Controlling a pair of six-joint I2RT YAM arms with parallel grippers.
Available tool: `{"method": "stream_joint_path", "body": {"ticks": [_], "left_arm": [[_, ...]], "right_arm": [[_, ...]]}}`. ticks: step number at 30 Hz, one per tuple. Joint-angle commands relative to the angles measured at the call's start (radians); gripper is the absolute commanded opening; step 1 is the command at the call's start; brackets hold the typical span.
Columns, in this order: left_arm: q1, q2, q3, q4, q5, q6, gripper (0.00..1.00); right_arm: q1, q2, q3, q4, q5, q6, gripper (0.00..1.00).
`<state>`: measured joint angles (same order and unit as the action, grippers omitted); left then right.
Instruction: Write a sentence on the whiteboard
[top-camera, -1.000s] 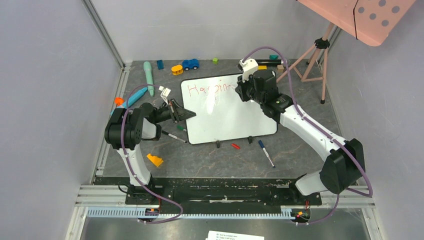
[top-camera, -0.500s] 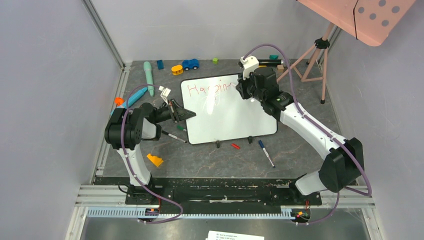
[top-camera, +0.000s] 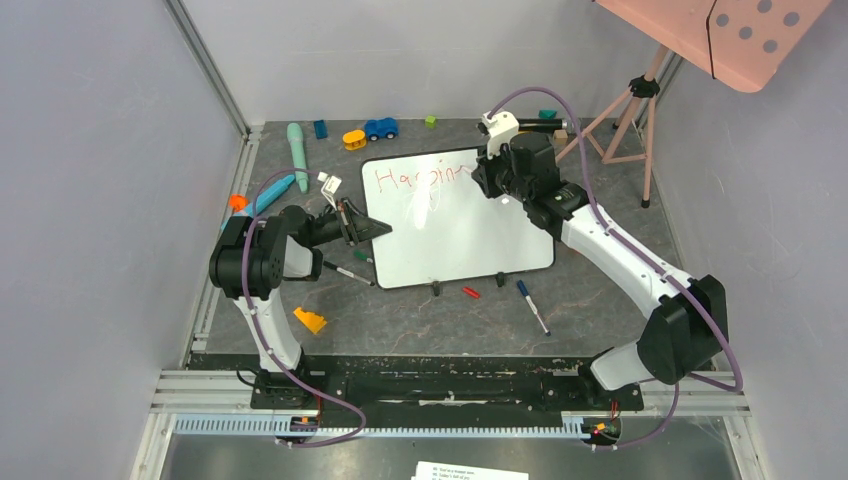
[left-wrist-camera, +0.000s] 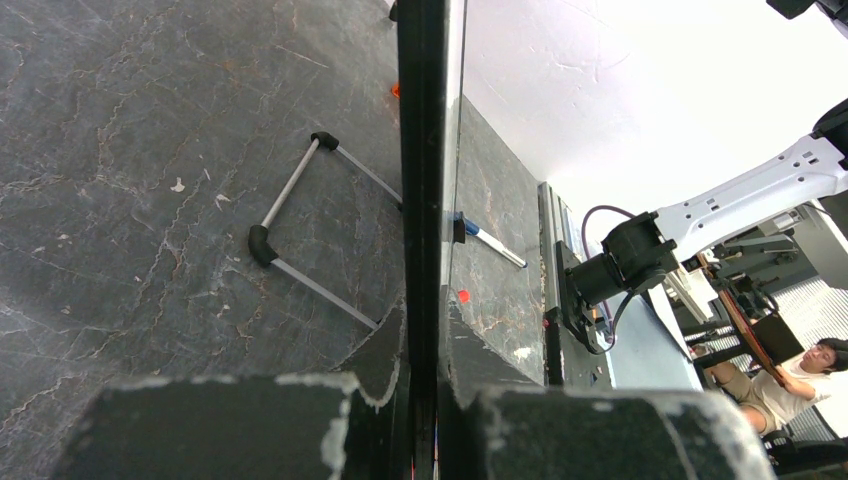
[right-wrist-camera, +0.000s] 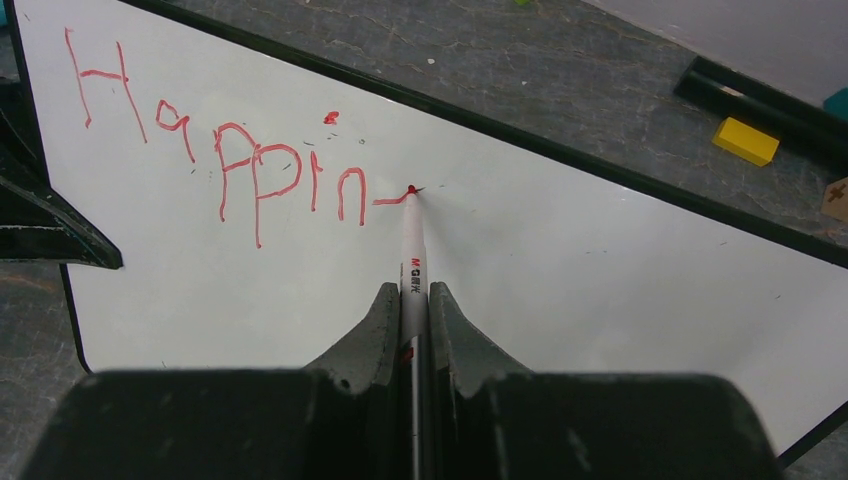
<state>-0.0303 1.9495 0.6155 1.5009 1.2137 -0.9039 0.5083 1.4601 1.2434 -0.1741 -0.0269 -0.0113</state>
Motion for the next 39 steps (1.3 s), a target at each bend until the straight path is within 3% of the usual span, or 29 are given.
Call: {"method": "stream_joint_path", "body": {"ticks": [1,17,39], "left_arm": [[-0.01,-0.009,-0.007,0.056,0.015,0.091,0.02],[-0.01,-0.009,-0.007,0.056,0.015,0.09,0.02],[-0.011,-0.011,-0.009,0.056,0.016,0.092,0.02]], "right_arm": [[0.0,0.011,0.008,0.03,-0.021,-0.008,0.0],[-0.001,0.019,-0.002,0.038,-0.054,-0.003,0.0],[-0.005,-0.067,-0.083,0.013,0.067,-0.009,0.0]]}}
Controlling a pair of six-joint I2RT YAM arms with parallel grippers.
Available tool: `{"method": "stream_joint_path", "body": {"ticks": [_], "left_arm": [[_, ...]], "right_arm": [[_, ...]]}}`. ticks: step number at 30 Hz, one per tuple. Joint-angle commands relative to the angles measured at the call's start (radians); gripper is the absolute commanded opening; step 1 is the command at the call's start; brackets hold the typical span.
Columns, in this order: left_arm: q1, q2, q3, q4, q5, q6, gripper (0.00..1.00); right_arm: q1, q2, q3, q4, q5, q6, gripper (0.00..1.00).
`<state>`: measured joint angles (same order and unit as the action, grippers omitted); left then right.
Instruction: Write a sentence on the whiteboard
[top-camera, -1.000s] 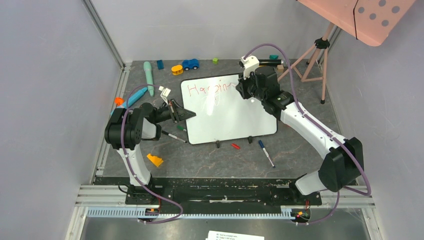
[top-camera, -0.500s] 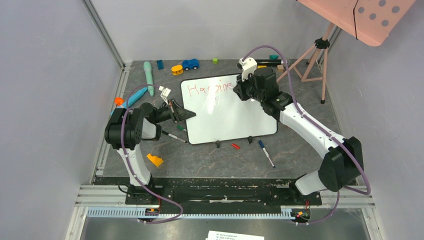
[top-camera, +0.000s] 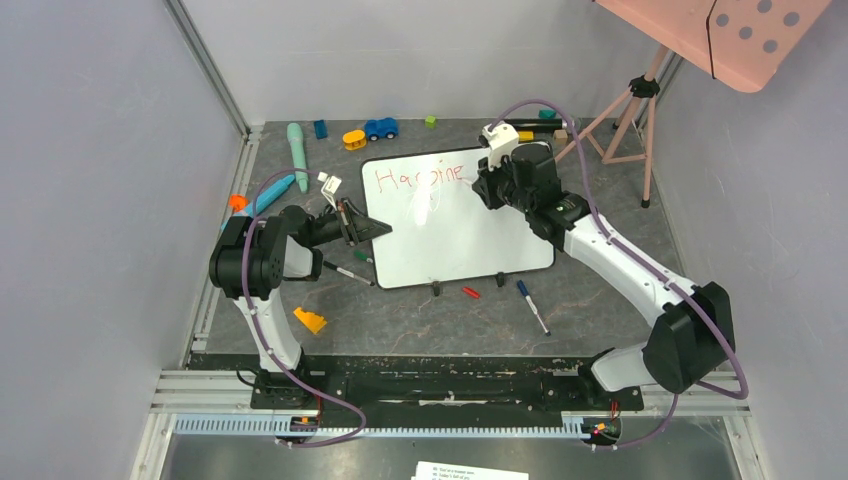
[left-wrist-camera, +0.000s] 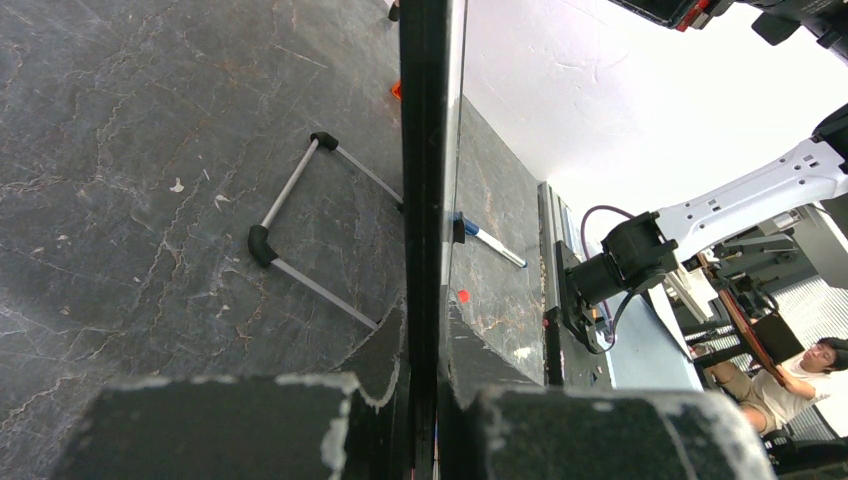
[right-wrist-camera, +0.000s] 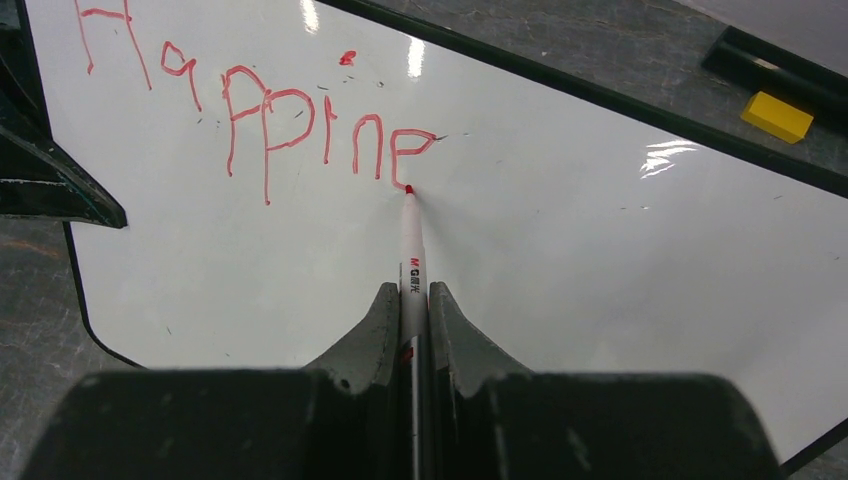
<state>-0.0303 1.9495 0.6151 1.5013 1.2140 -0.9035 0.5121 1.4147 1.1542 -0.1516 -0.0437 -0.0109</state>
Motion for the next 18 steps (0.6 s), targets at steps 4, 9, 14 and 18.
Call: {"method": "stream_joint_path", "body": {"ticks": [4,9,14,18], "left_arm": [[-0.01,-0.01,-0.008,0.056,0.015,0.091,0.02],[-0.011,-0.012,-0.009,0.056,0.015,0.092,0.02],[-0.011,-0.012,-0.008,0.056,0.015,0.092,0.02],[-0.01,-0.013,-0.009,0.056,0.015,0.092,0.02]], "right_arm": [[-0.012,-0.025,0.033,-0.009,0.068,-0.009,0.0],[-0.012,-0.037,0.05,-0.003,0.012,-0.007,0.0],[-0.013,-0.061,0.046,0.004,0.028,-0.008,0.0],[-0.018,-0.058,0.058,0.004,0.028,-0.009,0.0]]}}
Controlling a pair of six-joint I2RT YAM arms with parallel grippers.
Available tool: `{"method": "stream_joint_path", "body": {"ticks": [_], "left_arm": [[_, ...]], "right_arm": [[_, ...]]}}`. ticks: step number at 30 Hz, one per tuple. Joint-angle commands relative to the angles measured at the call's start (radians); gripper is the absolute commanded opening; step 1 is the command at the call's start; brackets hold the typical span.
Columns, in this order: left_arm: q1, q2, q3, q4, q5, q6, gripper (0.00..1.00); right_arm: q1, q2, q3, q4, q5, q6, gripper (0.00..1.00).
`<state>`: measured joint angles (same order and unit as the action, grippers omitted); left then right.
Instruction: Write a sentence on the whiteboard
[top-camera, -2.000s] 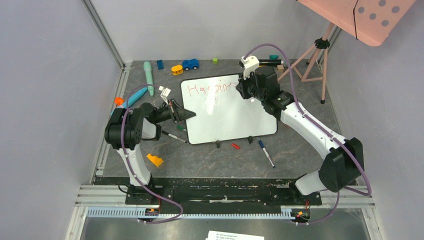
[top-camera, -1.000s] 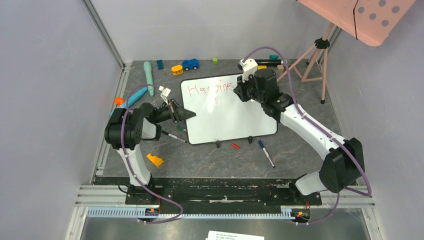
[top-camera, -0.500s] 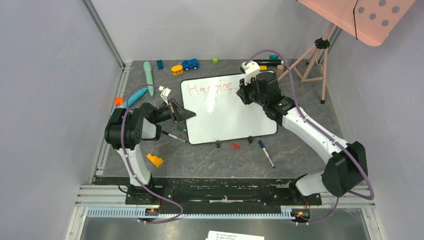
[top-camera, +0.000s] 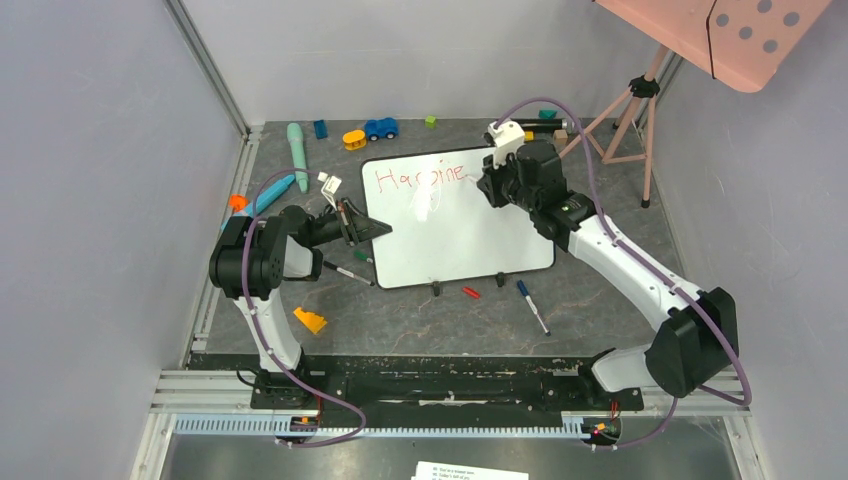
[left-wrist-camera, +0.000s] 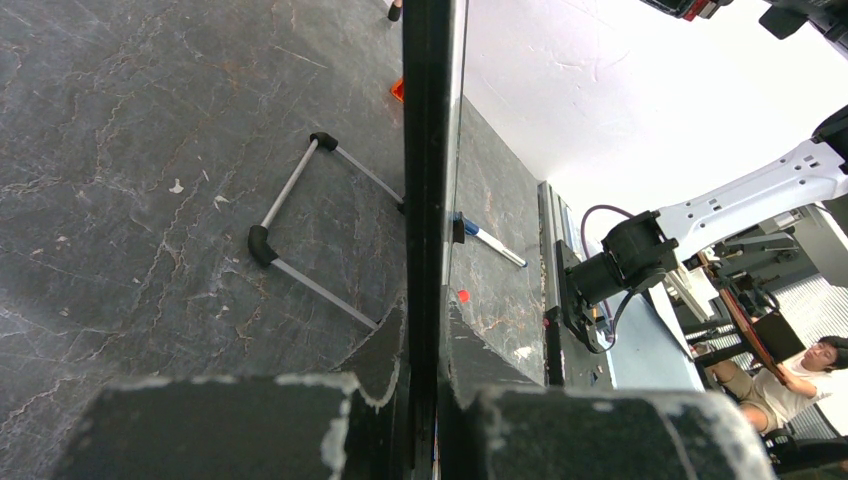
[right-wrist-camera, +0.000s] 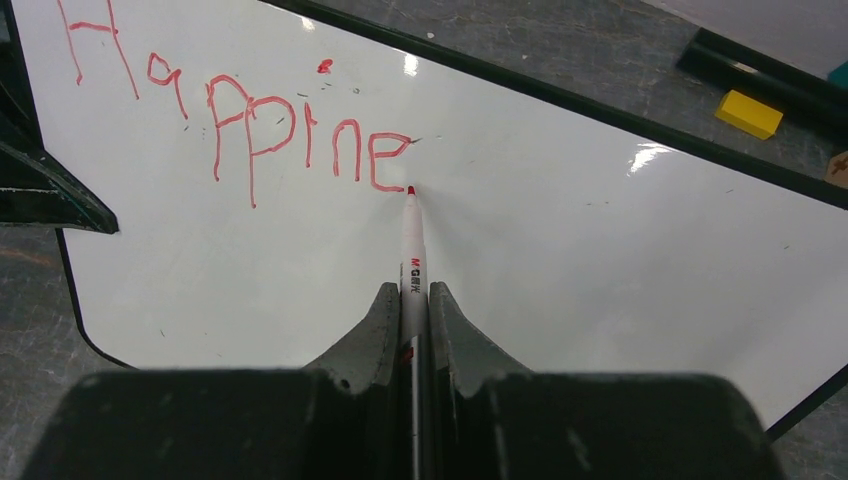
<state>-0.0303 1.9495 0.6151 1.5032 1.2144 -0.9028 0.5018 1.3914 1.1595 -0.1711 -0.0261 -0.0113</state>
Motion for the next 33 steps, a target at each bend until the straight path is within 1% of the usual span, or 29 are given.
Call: {"method": "stream_joint_path", "body": {"ticks": [1,12,14,17,33], "left_arm": [[-0.01,-0.012,-0.009,0.054,0.014,0.091,0.02],[-0.011,-0.013,-0.009,0.054,0.015,0.091,0.02],[-0.01,-0.013,-0.009,0.054,0.014,0.091,0.02],[-0.01,-0.011,-0.008,0.054,0.015,0.09,0.02],[-0.01,-0.012,-0.009,0.054,0.014,0.091,0.02]], "right_arm": [[-0.008,-0.033,0.056,0.025,0.01,-0.008,0.0],[-0.018,-0.006,0.089,0.027,0.02,-0.005,0.0],[-0.02,-0.005,0.089,0.026,0.054,-0.004,0.0],[-0.025,-0.005,0.085,0.026,0.065,-0.004,0.0],[-0.028,0.044,0.089,0.042,0.029,-0.004,0.0]]}}
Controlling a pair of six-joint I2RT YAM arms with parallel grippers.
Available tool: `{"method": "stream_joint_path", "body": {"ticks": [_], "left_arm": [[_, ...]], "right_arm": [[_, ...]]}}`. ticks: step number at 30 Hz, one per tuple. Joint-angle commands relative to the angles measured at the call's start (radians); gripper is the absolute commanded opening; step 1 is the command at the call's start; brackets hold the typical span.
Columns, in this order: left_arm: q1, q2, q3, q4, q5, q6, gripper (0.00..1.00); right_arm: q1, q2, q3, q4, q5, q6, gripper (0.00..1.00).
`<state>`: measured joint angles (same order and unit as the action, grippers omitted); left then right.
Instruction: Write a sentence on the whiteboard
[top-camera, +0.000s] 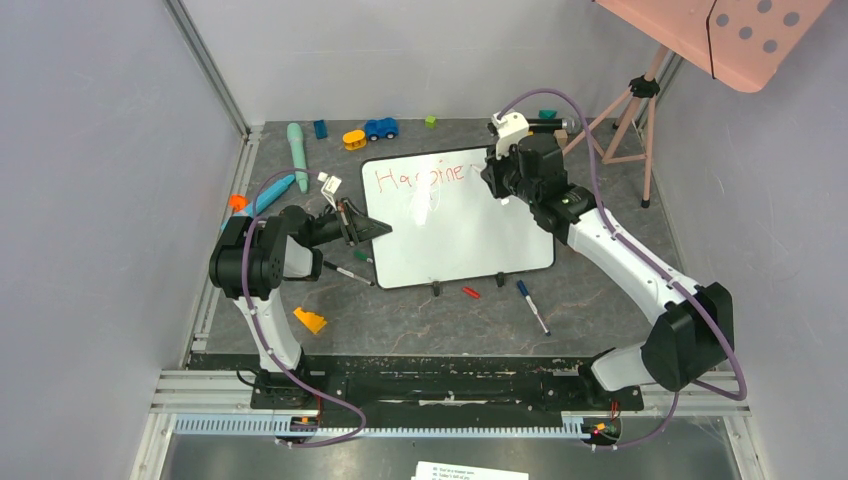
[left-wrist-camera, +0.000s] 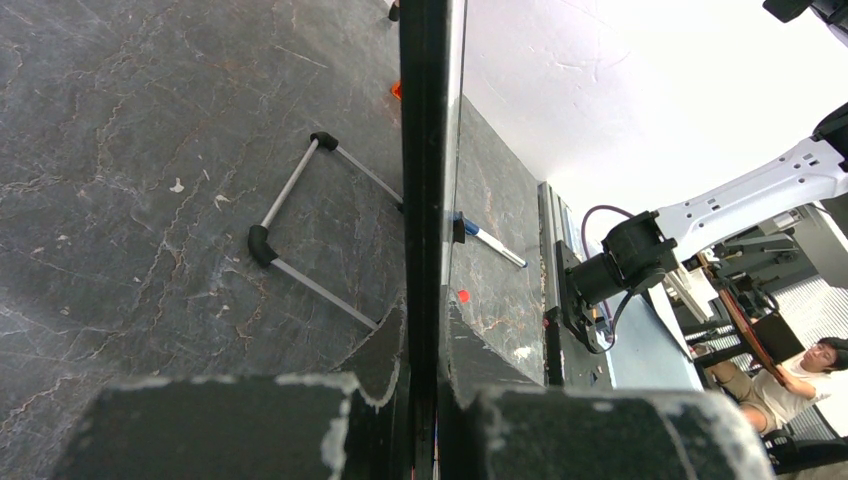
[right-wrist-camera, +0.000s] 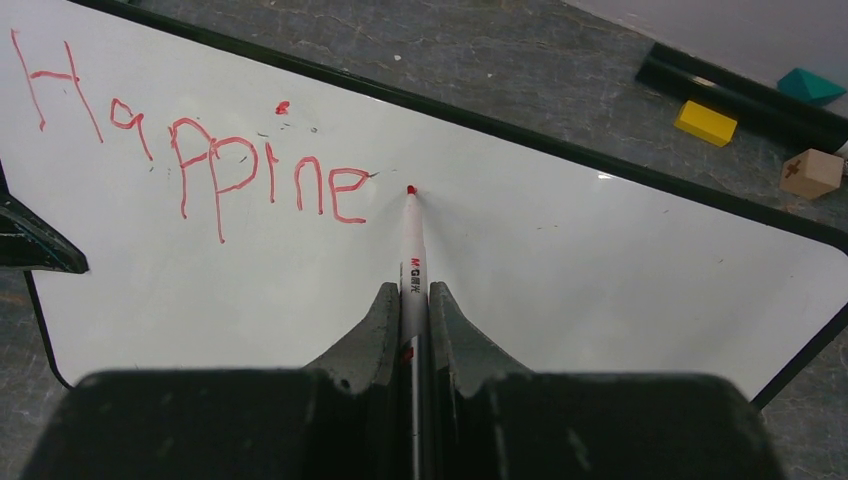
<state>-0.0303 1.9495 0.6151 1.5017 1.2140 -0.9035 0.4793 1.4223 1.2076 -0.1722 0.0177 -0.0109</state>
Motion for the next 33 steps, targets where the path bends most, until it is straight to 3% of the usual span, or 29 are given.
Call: {"method": "stream_joint_path", "body": {"ticks": [1,12,33], "left_arm": [[-0.01,-0.013,-0.008,0.055,0.015,0.092,0.02],[-0.01,-0.014,-0.01,0.055,0.015,0.092,0.02],[-0.01,-0.014,-0.011,0.055,0.013,0.093,0.02]], "right_arm": [[-0.006,0.015,0.04,0.043,-0.015,-0.005,0.0],[-0.005,-0.02,-0.019,0.037,-0.071,-0.007,0.0],[-0.005,-0.072,-0.095,0.014,-0.014,-0.011,0.0]]}}
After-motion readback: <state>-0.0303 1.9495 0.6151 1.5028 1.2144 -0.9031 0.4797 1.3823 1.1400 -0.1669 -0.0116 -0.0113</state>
